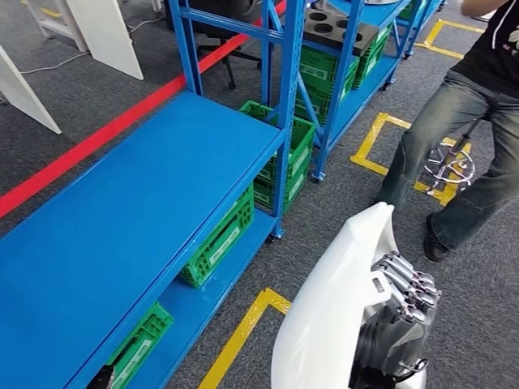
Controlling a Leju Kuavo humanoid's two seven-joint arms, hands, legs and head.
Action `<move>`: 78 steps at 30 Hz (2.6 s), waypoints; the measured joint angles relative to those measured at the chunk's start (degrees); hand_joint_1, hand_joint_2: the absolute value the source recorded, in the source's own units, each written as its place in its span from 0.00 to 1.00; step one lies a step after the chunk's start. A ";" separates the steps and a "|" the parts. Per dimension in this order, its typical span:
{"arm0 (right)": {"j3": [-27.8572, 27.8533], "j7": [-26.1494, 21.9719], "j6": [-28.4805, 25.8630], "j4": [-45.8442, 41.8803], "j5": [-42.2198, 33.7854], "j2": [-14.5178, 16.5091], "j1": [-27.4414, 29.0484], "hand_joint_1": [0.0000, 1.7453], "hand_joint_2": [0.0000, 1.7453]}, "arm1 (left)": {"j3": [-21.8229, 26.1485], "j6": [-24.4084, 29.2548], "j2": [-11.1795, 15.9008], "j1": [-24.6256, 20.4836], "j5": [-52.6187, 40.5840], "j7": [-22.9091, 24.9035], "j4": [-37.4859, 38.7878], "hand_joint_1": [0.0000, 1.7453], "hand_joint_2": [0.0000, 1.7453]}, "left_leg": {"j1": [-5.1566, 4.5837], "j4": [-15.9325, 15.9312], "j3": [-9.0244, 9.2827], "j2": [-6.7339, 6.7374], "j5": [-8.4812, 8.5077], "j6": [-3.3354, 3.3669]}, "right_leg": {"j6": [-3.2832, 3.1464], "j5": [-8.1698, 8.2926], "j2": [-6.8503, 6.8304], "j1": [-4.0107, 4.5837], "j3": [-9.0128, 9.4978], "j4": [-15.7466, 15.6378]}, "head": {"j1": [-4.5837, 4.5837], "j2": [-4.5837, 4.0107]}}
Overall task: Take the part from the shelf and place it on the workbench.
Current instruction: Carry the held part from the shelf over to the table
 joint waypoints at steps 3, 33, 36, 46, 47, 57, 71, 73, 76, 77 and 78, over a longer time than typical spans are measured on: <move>-0.04 0.02 -0.03 -0.01 -0.02 -0.01 0.09 1.00 1.00 | 0.02 0.00 -0.18 -0.16 -0.01 -0.01 0.00 0.00 1.00 | -0.04 -0.49 -0.01 1.75 0.37 1.17 | 0.92 -0.42 -0.68 -0.17 -1.32 0.87 | 0.17 0.00; -0.04 0.02 -0.15 -0.02 -0.08 -0.04 0.17 1.00 1.00 | 0.04 0.02 -0.13 0.02 0.02 0.02 0.00 0.00 1.00 | 0.03 -0.31 -0.23 0.98 0.28 0.85 | 0.63 0.10 1.22 -0.12 -1.50 0.59 | 0.18 0.00; -0.09 0.01 -0.18 -0.02 -0.09 -0.06 0.10 1.00 1.00 | 0.04 0.02 -0.21 -0.06 0.01 0.00 0.00 0.00 1.00 | -0.13 -0.76 -0.15 3.25 0.50 1.82 | 1.18 -3.81 -3.81 0.05 -5.22 7.67 | 0.67 0.00; -0.07 -0.01 -0.23 -0.02 -0.08 -0.07 0.10 1.00 1.00 | 0.05 0.02 -0.22 -0.16 -0.01 -0.01 0.00 0.00 1.00 | -0.90 -0.62 0.69 9.96 -0.42 0.87 | 0.00 -0.94 -9.64 0.88 0.07 0.24 | 0.73 0.00; -0.07 0.00 -0.24 -0.02 -0.09 -0.07 0.13 1.00 1.00 | 0.05 0.02 -0.27 -0.22 -0.01 -0.01 0.00 0.00 1.00 | -0.85 -0.72 0.89 10.46 -0.45 0.61 | -0.30 -0.83 -9.00 0.89 0.01 0.12 | 0.72 0.00; -0.04 -0.02 -0.23 0.00 -0.11 -0.08 0.11 1.00 1.00 | 0.05 0.07 -0.08 0.04 -0.19 -0.09 0.00 0.00 1.00 | -0.40 9.38 -4.35 3.42 -2.47 -0.15 | -1.61 -0.41 -1.89 0.25 0.83 -0.31 | 0.14 0.00; -0.09 0.00 -0.15 -0.02 -0.24 -0.20 0.10 1.00 1.00 | 0.03 0.11 -0.05 -0.04 -0.16 -0.22 -0.01 0.00 1.00 | -0.45 -0.99 -0.44 7.23 0.73 1.74 | 1.37 -6.16 -6.35 0.02 -8.26 15.00 | 0.74 0.00; -0.08 0.00 -0.15 -0.02 -0.25 -0.20 0.06 1.00 1.00 | 0.03 0.11 -0.07 -0.15 -0.17 -0.22 0.00 0.00 1.00 | -0.51 -0.98 -0.15 8.46 0.49 1.44 | 1.06 -2.71 -8.52 0.21 -3.76 6.82 | 0.75 0.00; -0.04 0.00 -0.15 -0.02 -0.29 -0.21 0.06 1.00 1.00 | 0.03 0.11 -0.08 -0.16 -0.19 -0.22 0.00 0.00 1.00 | -0.86 -0.86 0.25 9.94 0.10 0.65 | 0.07 -1.21 -10.70 0.79 0.19 0.11 | 0.63 0.00; -0.03 0.00 -0.15 -0.02 -0.31 -0.21 0.11 1.00 1.00 | 0.03 0.11 -0.11 -0.18 -0.20 -0.22 0.00 0.00 1.00 | -0.90 -0.87 0.37 10.48 0.06 0.39 | -0.26 -1.08 -9.96 0.87 0.20 0.10 | 0.61 0.00; -0.03 0.00 -0.15 -0.03 -0.33 -0.22 0.15 1.00 1.00 | 0.03 0.11 -0.18 -0.24 -0.24 -0.22 0.00 0.00 1.00 | -0.83 -0.86 0.51 10.86 -0.09 0.11 | -0.58 -0.94 -9.29 0.78 0.24 -0.06 | 0.61 0.00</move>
